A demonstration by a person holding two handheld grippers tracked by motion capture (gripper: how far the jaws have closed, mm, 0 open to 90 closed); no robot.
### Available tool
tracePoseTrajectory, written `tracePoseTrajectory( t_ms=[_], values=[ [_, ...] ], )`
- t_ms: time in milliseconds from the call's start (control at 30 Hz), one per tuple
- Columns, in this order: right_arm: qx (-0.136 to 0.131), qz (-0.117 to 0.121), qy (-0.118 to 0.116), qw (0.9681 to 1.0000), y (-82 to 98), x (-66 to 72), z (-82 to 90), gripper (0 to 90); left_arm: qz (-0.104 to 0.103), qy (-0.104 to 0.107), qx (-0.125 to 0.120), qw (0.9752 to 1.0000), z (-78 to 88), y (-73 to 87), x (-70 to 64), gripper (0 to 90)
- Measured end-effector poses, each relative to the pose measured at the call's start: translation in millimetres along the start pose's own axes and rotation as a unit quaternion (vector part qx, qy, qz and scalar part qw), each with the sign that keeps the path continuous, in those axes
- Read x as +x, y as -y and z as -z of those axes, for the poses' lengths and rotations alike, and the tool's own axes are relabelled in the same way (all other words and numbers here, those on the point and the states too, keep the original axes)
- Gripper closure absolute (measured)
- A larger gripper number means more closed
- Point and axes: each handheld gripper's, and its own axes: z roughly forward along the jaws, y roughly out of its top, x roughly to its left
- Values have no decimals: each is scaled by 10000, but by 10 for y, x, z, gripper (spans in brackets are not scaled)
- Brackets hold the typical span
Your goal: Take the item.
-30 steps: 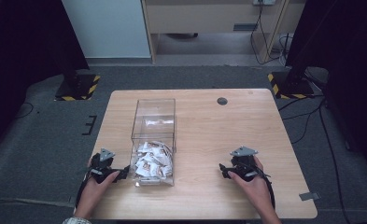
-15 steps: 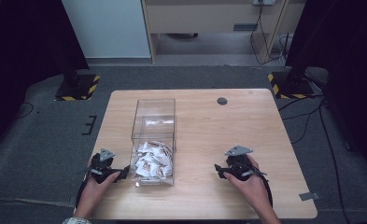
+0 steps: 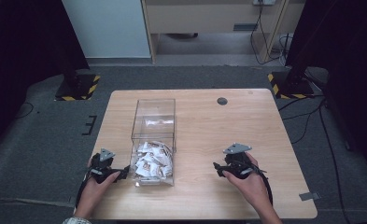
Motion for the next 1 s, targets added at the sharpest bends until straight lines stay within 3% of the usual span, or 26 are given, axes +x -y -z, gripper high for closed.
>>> tracePoseTrajectory(
  t_ms=[1000],
  values=[
    [-19, 217, -184, 9996, -354, 133, 170, 352, 0, 0, 0, 10000, 0, 0, 0, 0]
  ],
)
